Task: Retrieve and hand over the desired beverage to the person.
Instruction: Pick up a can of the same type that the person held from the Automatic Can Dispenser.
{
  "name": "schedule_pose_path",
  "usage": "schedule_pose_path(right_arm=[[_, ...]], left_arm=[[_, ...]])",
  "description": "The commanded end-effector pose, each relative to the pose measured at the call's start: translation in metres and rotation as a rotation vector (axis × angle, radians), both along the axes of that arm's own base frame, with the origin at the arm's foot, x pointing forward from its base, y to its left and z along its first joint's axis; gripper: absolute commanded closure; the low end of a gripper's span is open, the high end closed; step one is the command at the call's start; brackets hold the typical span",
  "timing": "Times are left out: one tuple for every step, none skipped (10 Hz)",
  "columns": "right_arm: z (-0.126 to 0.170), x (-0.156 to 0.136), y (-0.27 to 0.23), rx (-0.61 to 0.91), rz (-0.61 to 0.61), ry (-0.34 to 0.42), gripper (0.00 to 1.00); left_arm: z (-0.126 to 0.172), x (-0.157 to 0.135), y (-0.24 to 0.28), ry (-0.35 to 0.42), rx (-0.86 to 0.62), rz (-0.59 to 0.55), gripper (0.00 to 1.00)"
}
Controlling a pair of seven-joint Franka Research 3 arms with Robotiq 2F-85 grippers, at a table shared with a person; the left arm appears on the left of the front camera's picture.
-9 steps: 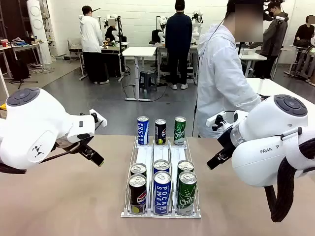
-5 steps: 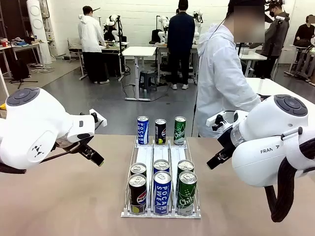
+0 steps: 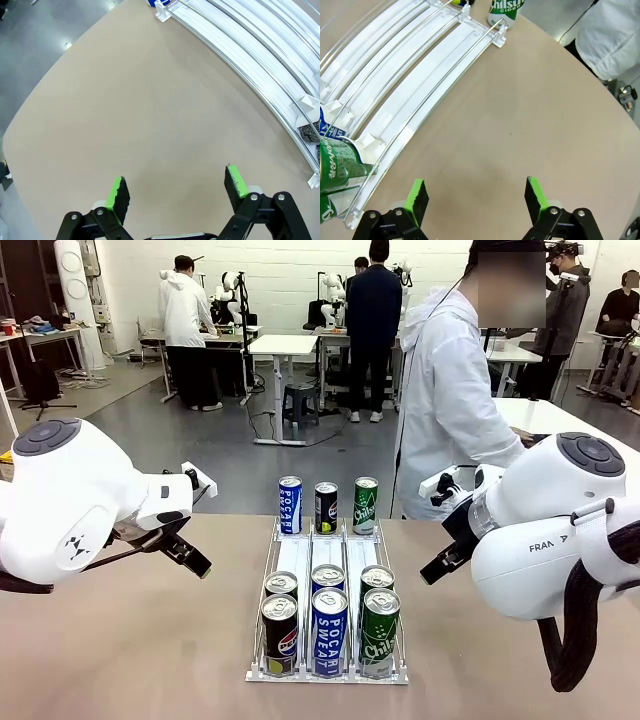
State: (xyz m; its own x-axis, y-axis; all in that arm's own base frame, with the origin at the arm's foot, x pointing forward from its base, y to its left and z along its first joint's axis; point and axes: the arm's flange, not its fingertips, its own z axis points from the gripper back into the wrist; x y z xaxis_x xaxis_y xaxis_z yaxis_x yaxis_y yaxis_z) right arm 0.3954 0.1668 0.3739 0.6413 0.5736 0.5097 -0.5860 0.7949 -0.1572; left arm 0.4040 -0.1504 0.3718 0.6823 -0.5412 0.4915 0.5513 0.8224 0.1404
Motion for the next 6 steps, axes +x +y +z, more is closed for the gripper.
schedule_pose_path(right_arm=[[0.0000, 0.0000, 0.0001, 0.000, 0.000, 0.000, 0.00], [0.0000, 0.0000, 0.0001, 0.000, 0.000, 0.000, 0.00], [0.0000, 0.0000, 0.0001, 0.000, 0.000, 0.000, 0.00], [0.0000, 0.0000, 0.0001, 0.000, 0.000, 0.000, 0.00], [0.0000, 0.0000, 0.0001, 0.000, 0.000, 0.000, 0.00], [0.0000, 0.0000, 0.0001, 0.000, 0.000, 0.000, 0.00]], left_arm=[[0.0000, 0.0000, 0.0001, 0.000, 0.000, 0.000, 0.00], [0.0000, 0.0000, 0.0001, 0.000, 0.000, 0.000, 0.00], [0.0000, 0.0000, 0.0001, 0.000, 0.000, 0.000, 0.00], [0.0000, 0.0000, 0.0001, 0.000, 0.000, 0.000, 0.00], [0.0000, 0.0000, 0.0001, 0.000, 0.000, 0.000, 0.00], [0.0000, 0.0000, 0.0001, 0.000, 0.000, 0.000, 0.00]])
